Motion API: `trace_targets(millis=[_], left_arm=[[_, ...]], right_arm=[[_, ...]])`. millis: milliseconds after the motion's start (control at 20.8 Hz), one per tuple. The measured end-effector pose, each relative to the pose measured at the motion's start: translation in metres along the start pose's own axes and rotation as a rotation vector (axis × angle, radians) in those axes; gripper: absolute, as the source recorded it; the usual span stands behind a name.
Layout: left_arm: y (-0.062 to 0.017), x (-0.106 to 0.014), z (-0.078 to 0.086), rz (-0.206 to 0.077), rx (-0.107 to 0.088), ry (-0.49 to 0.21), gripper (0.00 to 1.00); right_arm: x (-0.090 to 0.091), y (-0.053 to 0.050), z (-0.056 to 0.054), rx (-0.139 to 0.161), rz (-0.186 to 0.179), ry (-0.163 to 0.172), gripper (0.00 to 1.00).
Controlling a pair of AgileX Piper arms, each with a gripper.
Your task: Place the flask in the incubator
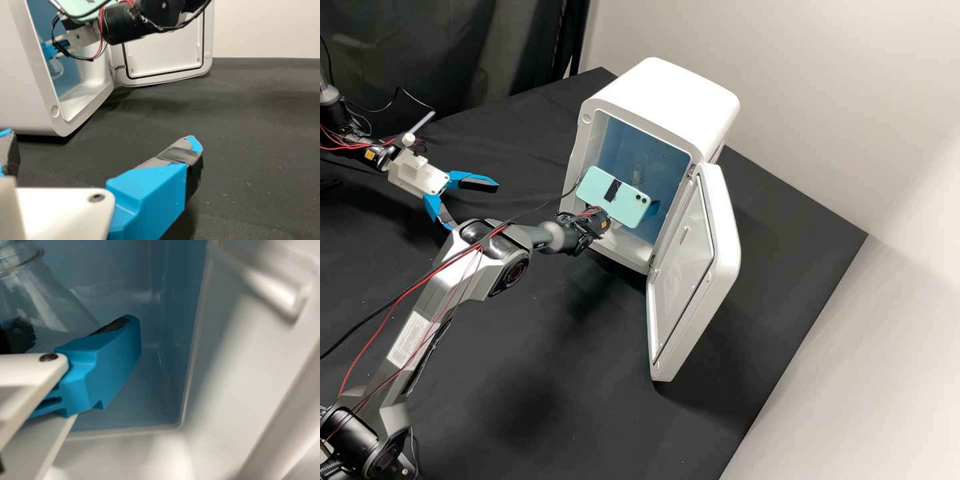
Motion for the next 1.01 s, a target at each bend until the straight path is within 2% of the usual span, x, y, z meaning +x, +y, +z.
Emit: trace_targets(millis=[241,482,915,964,1012], left_arm=[[0.0001,0.000,0.000,0.000,0.000,0.002,1.00],[0.0001,0.000,-0.001,0.001,-0.001,0.004,1.00],[0.0003,0.000,-0.001,0.003,-0.002,0.009,1.00],[0.0003,0.000,-0.001,0.003,0.001,0.009,1.00],[0.0003,0.000,-0.001,0.003,0.001,0.009,1.00]], right_arm=[[0.001,-0.006,0.005,-0.001,-0.012,-0.011,0.00],[0.003,-0.019,0.013,-0.003,-0.034,-0.024,0.00],[0.005,-0.022,0.015,-0.006,-0.027,-0.018,0.00],[0.005,-0.022,0.017,0.007,-0.026,-0.015,0.00],[0.005,-0.020,0.019,0.043,-0.031,-0.008,0.00]])
